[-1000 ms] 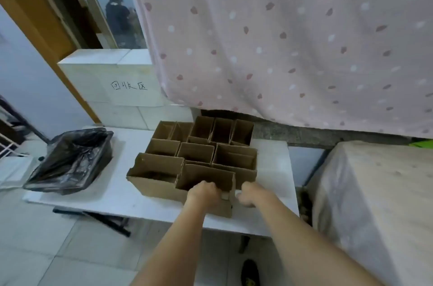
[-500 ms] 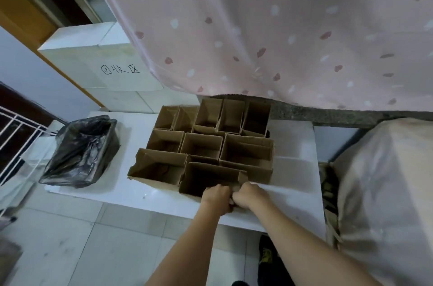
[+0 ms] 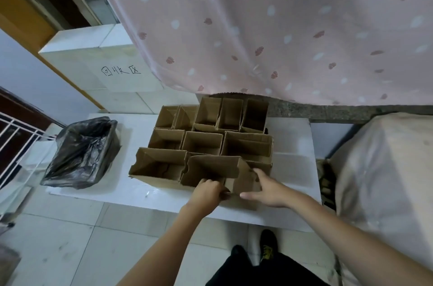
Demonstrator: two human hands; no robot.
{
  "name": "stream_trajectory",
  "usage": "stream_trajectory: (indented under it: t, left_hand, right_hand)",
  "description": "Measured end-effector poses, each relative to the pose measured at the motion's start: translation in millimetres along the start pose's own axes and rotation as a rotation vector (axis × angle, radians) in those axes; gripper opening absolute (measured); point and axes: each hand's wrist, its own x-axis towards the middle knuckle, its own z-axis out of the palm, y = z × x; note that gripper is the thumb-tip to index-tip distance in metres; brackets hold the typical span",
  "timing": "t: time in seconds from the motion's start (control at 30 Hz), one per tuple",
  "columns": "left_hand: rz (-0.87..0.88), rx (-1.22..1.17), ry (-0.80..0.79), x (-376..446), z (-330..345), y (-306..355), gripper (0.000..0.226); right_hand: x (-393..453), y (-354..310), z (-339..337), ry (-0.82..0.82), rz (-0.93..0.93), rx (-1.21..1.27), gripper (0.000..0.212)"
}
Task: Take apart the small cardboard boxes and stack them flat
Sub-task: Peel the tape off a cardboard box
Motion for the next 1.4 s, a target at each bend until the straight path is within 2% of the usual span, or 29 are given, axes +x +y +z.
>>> stream_trajectory:
  t: [0.07, 0.17, 0.27, 0.4, 0.53, 0.6, 0.7, 0.87, 1.0, 1.1, 1.23, 1.33, 1.4]
  left_hand:
    - [0.029, -0.145, -0.025, -5, -9, -1, 0.023]
    - [0.119, -0.322, -0.026, -13, -20, -6, 0.021]
    - [0.176, -0.41, -0.029, -18, -31, -10, 0.022]
    - [0.163, -0.526, -0.071, -22, -38, -7, 0.006]
    - [0.179, -0.633, -0.049, -31, -35, -7, 0.039]
    - [0.173, -0.746, -0.08, -35, -34, -6, 0.04]
    - [0.103, -0.849, -0.054, -41, -26, 3, 0.045]
    - [-0.073, -1.022, 0.019, -30, -1, 31, 0.049]
    - [-0.181, -0.957, 0.061, -21, 24, 34, 0.049]
    - [-0.224, -0.971, 0.077, -15, 34, 28, 0.05]
    - [-0.224, -0.897, 0.1, -18, 40, 27, 0.059]
    - [-0.192, -0.639, 0.309, -25, 42, 37, 0.063]
    - [-0.089, -0.429, 0.418, -29, 41, 48, 0.069]
  right_hand:
    - [-17, 3, -2, 0.021, -0.009, -0.136, 0.128]
    - [-34, -1, 0, 0.093, -0.075, -0.254, 0.136]
    - [-43, -8, -2, 0.134, -0.131, -0.281, 0.138]
    - [-51, -15, -9, 0.181, -0.167, -0.329, 0.132]
    - [-58, -8, -7, 0.23, -0.166, -0.492, 0.127]
    - [-60, -4, -9, 0.256, -0.157, -0.639, 0.126]
    - [-60, -1, -10, 0.262, -0.139, -0.766, 0.125]
    - [-45, 3, -4, 0.26, -0.112, -0.81, 0.128]
    - [-38, 17, 9, 0.328, -0.084, -0.728, 0.127]
    - [-43, 28, 13, 0.451, -0.116, -0.563, 0.114]
    - [-56, 47, 10, 0.758, -0.13, -0.33, 0.068]
    - [-62, 57, 8, 0.731, -0.085, -0.224, 0.041]
    - [-62, 58, 7, 0.67, -0.056, -0.17, 0.035]
